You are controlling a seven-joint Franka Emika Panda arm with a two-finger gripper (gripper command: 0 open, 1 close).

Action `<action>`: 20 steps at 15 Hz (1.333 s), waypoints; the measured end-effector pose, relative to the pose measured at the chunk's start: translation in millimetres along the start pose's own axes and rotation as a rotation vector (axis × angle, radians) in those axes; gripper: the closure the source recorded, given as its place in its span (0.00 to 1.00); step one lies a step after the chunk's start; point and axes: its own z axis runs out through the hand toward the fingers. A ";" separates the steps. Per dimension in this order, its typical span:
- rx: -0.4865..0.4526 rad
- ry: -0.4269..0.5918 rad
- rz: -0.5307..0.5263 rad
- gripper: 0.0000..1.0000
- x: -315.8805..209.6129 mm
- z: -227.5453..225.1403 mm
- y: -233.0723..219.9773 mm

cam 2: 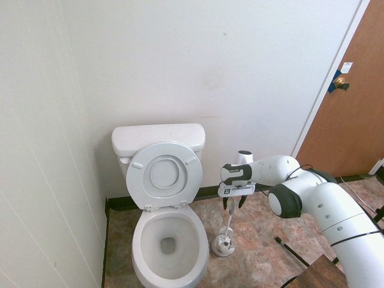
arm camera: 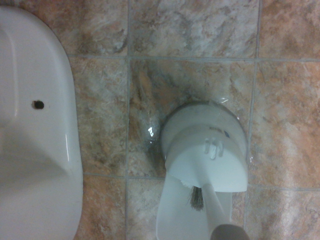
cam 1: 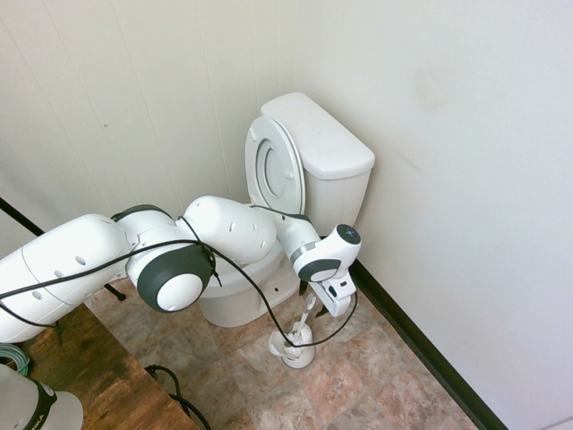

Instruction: Clean the toilet

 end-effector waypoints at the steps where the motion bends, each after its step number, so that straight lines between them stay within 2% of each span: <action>1: 0.000 -0.001 0.002 1.00 2.1 1.1 1.1; 15: 0.015 -0.005 0.005 1.00 5.0 -3.0 0.0; 20: 0.004 -0.007 0.020 1.00 2.8 -2.8 12.8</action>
